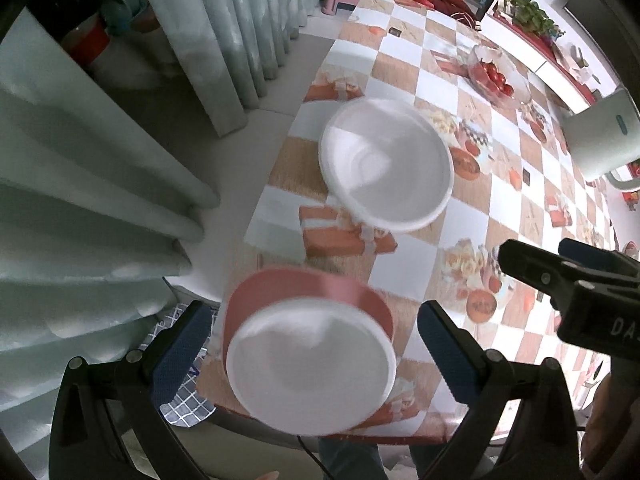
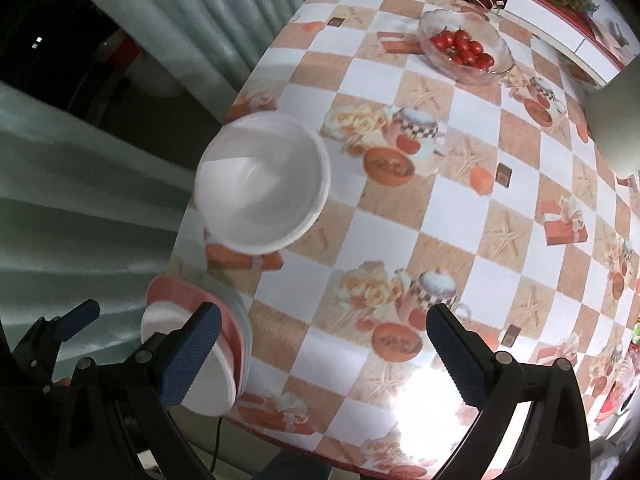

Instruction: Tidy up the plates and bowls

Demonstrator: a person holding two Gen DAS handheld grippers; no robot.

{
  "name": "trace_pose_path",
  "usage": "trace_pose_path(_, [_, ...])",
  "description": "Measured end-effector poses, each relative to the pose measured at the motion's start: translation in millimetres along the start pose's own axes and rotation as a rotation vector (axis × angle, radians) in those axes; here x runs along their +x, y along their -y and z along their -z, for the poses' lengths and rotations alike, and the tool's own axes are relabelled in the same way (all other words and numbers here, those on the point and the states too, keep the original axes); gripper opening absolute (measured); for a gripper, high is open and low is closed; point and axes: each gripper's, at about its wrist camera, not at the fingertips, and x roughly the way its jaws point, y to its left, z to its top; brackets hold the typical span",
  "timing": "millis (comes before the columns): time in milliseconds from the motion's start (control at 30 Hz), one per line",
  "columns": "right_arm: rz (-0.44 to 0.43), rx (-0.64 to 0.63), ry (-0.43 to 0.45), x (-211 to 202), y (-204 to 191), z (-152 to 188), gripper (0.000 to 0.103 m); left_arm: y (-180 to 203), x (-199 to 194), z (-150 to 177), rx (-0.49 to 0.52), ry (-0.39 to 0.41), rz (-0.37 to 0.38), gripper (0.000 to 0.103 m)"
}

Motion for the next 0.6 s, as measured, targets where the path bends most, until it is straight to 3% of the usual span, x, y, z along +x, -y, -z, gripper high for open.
trace_pose_path(300, [0.003,0.026,-0.009,7,16,-25,0.103,8,13,-33,-0.019,-0.025,0.021,0.103])
trace_pose_path(600, [-0.012,0.046,-0.024,13,23,-30,0.103,6,23,-43,-0.045,-0.050,0.024,0.103])
